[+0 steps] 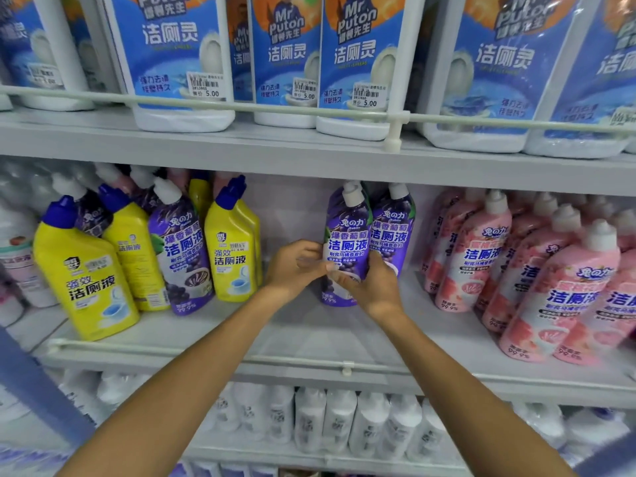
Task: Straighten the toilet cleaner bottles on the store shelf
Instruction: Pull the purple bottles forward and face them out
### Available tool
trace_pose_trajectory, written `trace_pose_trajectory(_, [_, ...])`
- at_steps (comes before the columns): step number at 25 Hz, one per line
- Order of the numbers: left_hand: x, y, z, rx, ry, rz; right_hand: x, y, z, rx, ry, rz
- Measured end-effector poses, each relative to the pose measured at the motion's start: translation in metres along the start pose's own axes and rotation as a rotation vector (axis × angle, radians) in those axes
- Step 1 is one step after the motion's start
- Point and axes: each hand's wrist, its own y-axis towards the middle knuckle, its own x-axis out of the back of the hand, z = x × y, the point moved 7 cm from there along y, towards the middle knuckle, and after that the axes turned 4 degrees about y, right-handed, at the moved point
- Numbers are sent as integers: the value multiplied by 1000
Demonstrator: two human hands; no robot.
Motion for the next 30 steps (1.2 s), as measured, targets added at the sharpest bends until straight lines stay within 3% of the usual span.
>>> trace_pose_trajectory(4, [37,-13,-4,22,-76,69,24,-14,13,21,70,83])
trace_pose_trajectory(8, [90,-36,-6,2,-159,-4,40,-39,40,115,101,32])
trace_pose_trajectory(11, [134,-55,-10,9,-198,-90,14,-46,80,234,136,88])
trace_pose_trajectory(14, [182,-69,-18,-9,-164,-175,-42,-33,122,269,253,250])
trace_pose_trajectory(17, [227,-72,-25,-12,-83,-320,-92,-10,148,296,247,339])
trace_pose_trajectory(21, [259,-71,-23,6,151,-602,-131,15,156,371,126,310])
trace_pose_trajectory(27, [229,-47,-6,75,630,-593,-157,31,145,425,-72,281])
trace_pose_trajectory(30, [216,-39,3,146,583,-561,-151,34,144,430,-94,316])
